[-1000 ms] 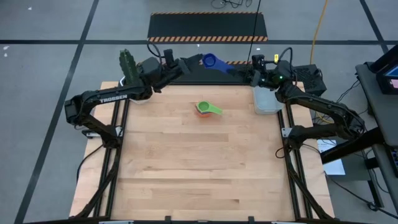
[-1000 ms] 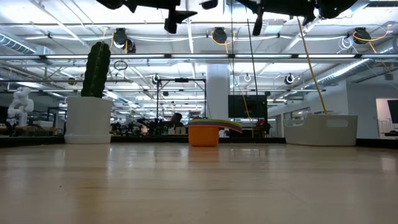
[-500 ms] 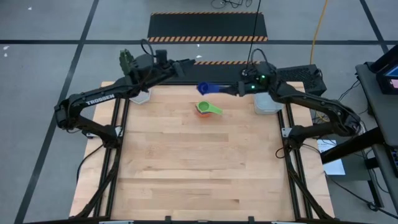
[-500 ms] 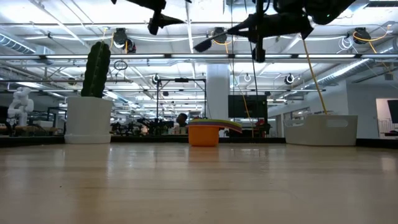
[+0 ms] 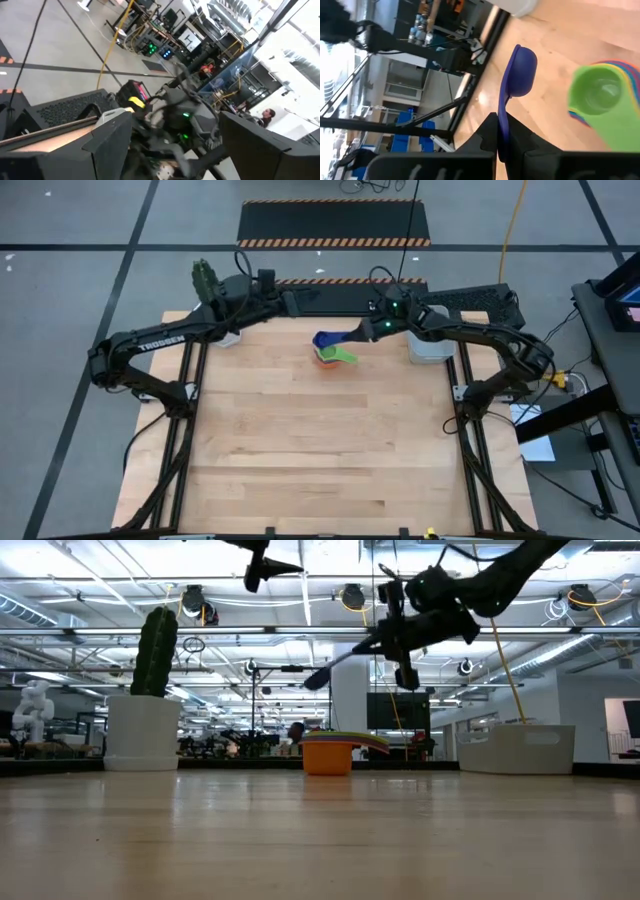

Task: Nest measuring cups in basket
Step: Stack the dark blue measuring cup on top of the green measuring cup

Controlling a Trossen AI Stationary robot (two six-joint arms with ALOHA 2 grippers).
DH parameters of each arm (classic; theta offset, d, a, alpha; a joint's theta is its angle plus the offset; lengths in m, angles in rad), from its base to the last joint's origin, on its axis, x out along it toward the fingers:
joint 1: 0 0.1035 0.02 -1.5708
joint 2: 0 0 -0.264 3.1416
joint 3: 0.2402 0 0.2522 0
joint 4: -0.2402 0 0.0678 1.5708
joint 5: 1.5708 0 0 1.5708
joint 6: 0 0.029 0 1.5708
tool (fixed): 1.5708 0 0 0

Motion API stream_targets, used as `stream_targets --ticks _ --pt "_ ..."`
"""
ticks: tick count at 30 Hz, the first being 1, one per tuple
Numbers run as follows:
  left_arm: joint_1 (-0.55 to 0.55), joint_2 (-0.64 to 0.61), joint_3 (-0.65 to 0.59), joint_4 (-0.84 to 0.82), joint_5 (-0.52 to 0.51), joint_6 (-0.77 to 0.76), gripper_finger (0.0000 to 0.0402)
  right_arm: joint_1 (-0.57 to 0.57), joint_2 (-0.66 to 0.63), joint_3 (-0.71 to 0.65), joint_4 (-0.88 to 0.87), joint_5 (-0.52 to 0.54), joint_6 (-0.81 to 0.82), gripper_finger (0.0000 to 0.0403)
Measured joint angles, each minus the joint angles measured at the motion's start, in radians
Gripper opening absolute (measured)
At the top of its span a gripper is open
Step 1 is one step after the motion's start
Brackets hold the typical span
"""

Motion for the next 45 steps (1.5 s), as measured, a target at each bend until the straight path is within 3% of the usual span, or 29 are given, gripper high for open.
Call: stream_targets --ticks 9,14,19,25,45 --pt "-0.036 0.0 0.0 -0.027 0.0 0.017 0.0298 -0.021 0.072 -0.001 -0.005 -0.023 0.002 0.0" --pt "-0.041 0.0 0.0 -0.035 0.0 0.02 0.0298 -0.029 0.072 -0.07 0.025 0.01 0.019 0.0" --pt "-0.04 0.0 0.0 -0.043 0.0 0.022 0.0298 -0.029 0.072 -0.179 0.254 0.019 0.16 0.0" --pt "-0.041 0.0 0.0 -0.044 0.0 0.022 0.0298 -0.028 0.072 -0.269 0.435 0.123 0.287 0.0" --pt "-0.05 0.0 0.0 -0.041 -0.001 0.011 0.0298 0.033 0.072 -0.285 0.447 0.214 0.279 0.0014"
